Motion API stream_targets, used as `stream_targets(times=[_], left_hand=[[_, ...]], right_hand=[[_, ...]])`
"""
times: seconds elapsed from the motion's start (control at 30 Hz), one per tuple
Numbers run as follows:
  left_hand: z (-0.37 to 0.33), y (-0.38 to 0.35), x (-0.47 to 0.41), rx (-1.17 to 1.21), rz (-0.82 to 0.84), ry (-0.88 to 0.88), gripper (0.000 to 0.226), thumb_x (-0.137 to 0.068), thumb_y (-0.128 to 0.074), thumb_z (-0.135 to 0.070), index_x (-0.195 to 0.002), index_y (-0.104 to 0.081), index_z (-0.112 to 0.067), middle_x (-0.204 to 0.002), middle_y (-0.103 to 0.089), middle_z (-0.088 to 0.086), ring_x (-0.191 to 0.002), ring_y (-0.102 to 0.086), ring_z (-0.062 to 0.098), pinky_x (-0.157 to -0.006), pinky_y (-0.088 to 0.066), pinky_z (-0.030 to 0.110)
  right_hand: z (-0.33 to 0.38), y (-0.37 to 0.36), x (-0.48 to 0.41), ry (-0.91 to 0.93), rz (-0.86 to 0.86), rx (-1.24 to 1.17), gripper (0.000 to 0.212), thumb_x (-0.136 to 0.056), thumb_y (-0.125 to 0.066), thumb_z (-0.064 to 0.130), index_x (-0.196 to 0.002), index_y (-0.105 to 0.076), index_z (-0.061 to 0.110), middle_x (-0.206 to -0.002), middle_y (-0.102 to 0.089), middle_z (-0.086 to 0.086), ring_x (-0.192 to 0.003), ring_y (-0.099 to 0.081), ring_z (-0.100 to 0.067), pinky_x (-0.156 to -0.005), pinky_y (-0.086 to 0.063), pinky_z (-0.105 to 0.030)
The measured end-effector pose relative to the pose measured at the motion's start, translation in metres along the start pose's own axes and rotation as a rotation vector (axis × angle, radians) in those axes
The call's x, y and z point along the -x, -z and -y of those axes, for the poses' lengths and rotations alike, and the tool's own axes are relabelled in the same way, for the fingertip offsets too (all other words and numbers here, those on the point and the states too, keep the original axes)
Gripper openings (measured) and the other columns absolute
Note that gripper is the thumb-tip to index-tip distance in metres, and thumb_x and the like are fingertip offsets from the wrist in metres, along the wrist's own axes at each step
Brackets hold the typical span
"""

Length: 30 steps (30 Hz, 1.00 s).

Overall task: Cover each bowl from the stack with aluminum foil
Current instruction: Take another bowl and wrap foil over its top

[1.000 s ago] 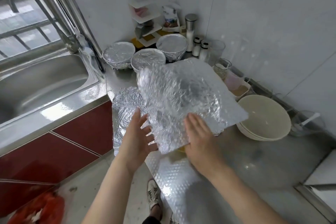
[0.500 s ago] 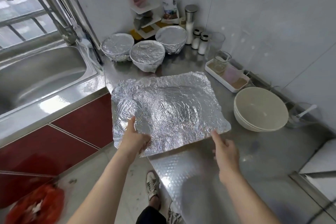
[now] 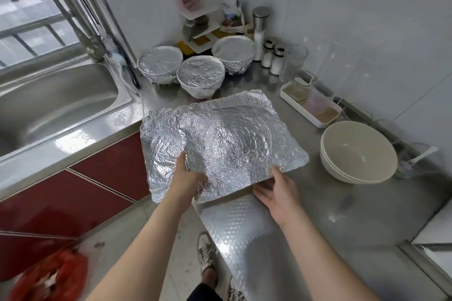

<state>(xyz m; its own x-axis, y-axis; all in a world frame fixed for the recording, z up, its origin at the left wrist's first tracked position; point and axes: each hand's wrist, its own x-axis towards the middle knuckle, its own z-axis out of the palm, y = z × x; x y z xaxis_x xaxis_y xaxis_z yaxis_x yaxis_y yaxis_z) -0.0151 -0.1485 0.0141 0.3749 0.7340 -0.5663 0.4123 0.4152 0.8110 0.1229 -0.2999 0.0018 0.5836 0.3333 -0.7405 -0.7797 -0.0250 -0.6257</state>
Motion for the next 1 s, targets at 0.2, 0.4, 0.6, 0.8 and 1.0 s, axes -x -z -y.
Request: stream_targets(times=[0.2, 0.4, 0.6, 0.8, 1.0], left_hand=[[-0.013, 0.003, 0.003, -0.001, -0.023, -0.072, 0.102, -0.078, -0.055, 0.022, -0.153, -0.019, -0.039, -0.110, -0.055, 0.032, -0.047, -0.043, 0.015, -0.044, -0.037, 0.029], [-0.010, 0.000, 0.016, -0.075, -0.039, -0.107, 0.115, -0.075, -0.053, 0.026, -0.152, -0.006, -0.045, -0.124, -0.049, 0.030, -0.044, -0.053, 0.013, -0.041, -0.044, 0.028], [-0.005, -0.022, 0.028, -0.851, -0.198, -0.803, 0.059, -0.094, -0.061, -0.019, -0.148, -0.038, -0.028, -0.156, -0.032, -0.002, -0.143, -0.029, 0.018, -0.115, -0.024, 0.035], [0.021, -0.048, 0.004, -1.049, 0.117, -0.996, 0.026, -0.094, -0.060, -0.034, -0.117, -0.068, -0.024, -0.132, -0.063, -0.003, -0.128, -0.053, 0.022, -0.101, -0.048, 0.045], [0.025, -0.038, 0.005, -1.063, 0.026, -1.109, 0.035, -0.092, -0.048, -0.041, -0.102, -0.076, -0.021, -0.110, -0.072, -0.005, -0.107, -0.065, 0.020, -0.090, -0.055, 0.036]], right_hand=[[0.019, -0.002, -0.004, 0.223, -0.230, 0.017, 0.031, -0.090, -0.063, 0.010, -0.061, -0.053, 0.013, -0.061, -0.050, -0.001, -0.056, -0.044, -0.009, -0.049, -0.040, -0.019], [0.004, 0.015, 0.000, 0.012, -0.130, -0.151, 0.015, -0.093, -0.058, 0.003, -0.078, -0.054, 0.003, -0.073, -0.055, -0.012, -0.058, -0.056, -0.018, -0.047, -0.053, -0.025], [-0.001, 0.011, 0.006, -0.024, -0.047, -0.385, 0.014, -0.095, -0.052, -0.001, -0.081, -0.052, -0.001, -0.076, -0.055, -0.015, -0.069, -0.058, -0.022, -0.055, -0.060, -0.029], [-0.003, 0.007, -0.001, -0.050, 0.018, -0.398, 0.009, -0.096, -0.054, 0.005, -0.096, -0.055, -0.004, -0.095, -0.060, -0.024, -0.084, -0.062, -0.029, -0.054, -0.058, -0.027], [-0.003, 0.008, -0.007, -0.079, -0.007, -0.418, 0.009, -0.093, -0.058, 0.005, -0.093, -0.058, -0.004, -0.101, -0.059, -0.023, -0.081, -0.061, -0.027, -0.052, -0.056, -0.024]])
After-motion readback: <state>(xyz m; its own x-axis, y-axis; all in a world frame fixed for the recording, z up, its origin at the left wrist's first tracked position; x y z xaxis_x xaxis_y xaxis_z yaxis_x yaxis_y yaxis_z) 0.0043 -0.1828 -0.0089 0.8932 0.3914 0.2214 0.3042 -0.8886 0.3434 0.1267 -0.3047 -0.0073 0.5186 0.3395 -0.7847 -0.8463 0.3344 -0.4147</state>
